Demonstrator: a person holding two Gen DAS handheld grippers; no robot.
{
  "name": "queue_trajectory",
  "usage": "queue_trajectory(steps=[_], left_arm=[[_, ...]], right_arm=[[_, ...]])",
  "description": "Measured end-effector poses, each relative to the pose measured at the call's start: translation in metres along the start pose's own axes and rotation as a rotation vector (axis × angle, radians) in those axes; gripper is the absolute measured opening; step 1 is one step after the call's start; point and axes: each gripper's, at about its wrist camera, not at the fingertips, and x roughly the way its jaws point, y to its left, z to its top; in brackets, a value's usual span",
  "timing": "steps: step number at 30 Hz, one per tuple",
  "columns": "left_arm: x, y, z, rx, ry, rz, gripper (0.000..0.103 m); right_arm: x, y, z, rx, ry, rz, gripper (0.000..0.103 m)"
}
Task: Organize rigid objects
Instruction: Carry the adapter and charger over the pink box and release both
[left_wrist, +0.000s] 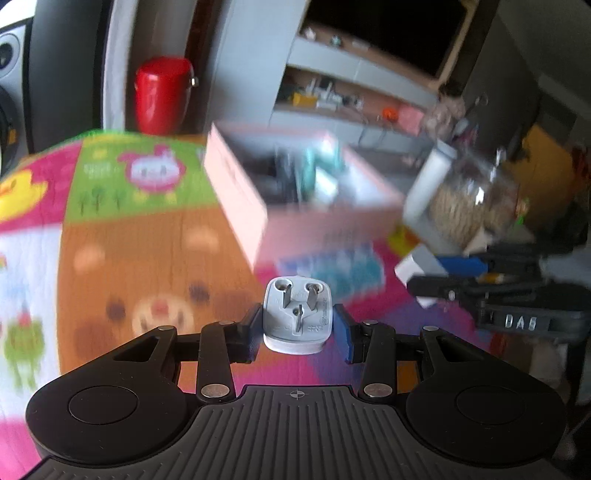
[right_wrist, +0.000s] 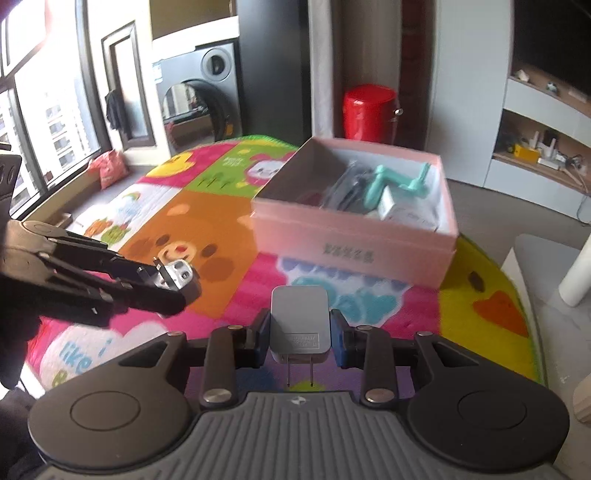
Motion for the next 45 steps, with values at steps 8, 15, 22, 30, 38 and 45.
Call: queue_trajectory(steps=[8,15,22,30,38,45], left_arm=[[0.052,0.018,0.14,-0.079,-0.103,-0.061,0.044],[0.073,0.019,0.117,-0.088,-0.143,-0.023,0.044],[0.024,0.02,0.018,-0.022,-0.144,0.192,0.044],[0.047,0.017,-0.038,-0.062,-0.07,0.3,0.044],[0.063,-0.004,-0.05,0.036,-0.109,0.344,0.074],[0.065,-0.007,-0.052,0.005,-0.132,0.369,0.075]], right_arm=[[0.015,-0.036,0.099,0.085,-0.208,-0.03,0.04],[0.041,-0.054,0.072,0.17,-0.117,-0.098,0.059],[0.054,-0.043,0.002,0.169,-0.045,-0.183,0.069],[0.092,-0.008,-0.019,0.159,0.013,-0.205,0.075],[0.095,-0.012,-0.022,0.19,0.021,-0.266,0.097],[0.097,-0.016,-0.025,0.203,0.015,-0.275,0.103]])
